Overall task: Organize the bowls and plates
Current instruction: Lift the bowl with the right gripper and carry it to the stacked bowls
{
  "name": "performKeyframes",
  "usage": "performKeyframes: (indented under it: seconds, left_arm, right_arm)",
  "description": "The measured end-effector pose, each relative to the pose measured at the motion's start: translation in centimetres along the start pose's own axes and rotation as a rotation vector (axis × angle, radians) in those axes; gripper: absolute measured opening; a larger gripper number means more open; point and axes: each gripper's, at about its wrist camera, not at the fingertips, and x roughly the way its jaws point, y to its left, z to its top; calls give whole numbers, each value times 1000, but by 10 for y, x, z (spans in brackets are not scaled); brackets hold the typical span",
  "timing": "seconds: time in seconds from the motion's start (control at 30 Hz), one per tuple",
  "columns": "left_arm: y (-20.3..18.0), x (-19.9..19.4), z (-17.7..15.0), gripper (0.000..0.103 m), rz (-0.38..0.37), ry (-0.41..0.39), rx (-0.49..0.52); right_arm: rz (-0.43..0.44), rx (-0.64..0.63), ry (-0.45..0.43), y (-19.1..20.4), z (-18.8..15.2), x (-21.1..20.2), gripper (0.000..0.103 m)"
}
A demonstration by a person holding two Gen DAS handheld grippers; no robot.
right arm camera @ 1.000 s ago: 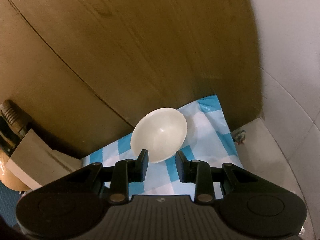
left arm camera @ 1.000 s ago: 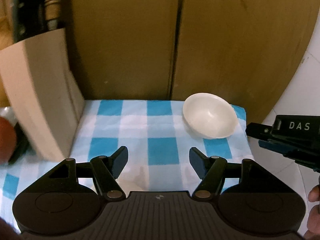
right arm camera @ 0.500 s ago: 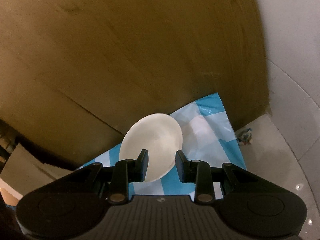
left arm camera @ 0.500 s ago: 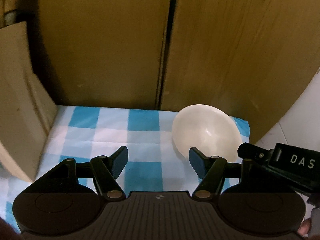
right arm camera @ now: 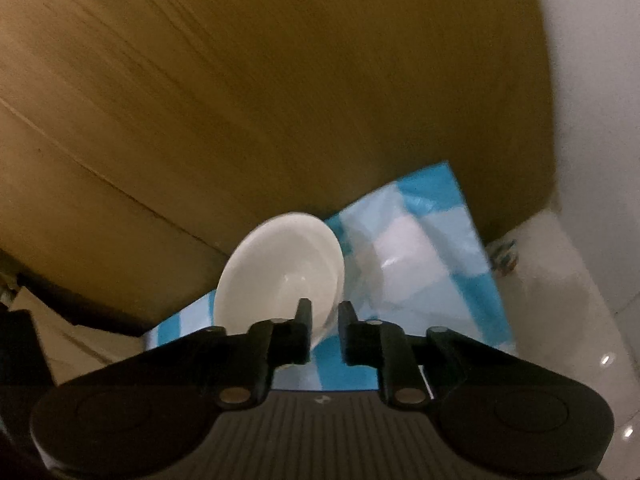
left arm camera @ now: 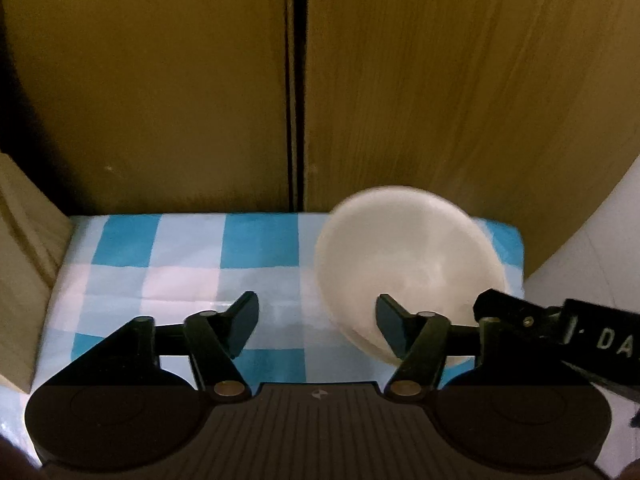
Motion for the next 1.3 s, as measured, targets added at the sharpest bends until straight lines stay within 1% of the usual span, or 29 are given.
performKeyframes:
  seconds: [0.03,0.13,0.2,0.27,0.3,0.63,0.83,1.13,1.3]
  left_arm:
    - [0,3,-1,63,-1,15,1]
    - [0,10,-2,58,-1,55,-1]
    - [0,8,-2,51,-1,50,5]
    - [0,5,-2,38,-16,57,10]
    - [2,5,-2,35,-29,63,5]
    - [19,-22,-5,36,-33,28,-41]
    - [34,-53,-12,37,-21,-11,-58]
    - [58,-106,-29,40,-4,-64,-79]
    - [73,-137,-46,40,-7,-89,-91]
  right_arm:
    - [-6,-5,6,1,-1,2,7]
    - [-11,-12,2,2,-2,2,6]
    - [-2,-8,-5,4,-4,-1,6]
    - [3,-16,-10,7,-5,-4,6]
    - [6,-18,-13,9,-6,-6,6]
    - [54,-71,-21,35,-16,-27,6]
    - [86,-116,-29,58,-30,-50,6]
    - [126,-183,-40,97,-64,-90,6]
    - [149,-210,-35,112,-90,-110,6]
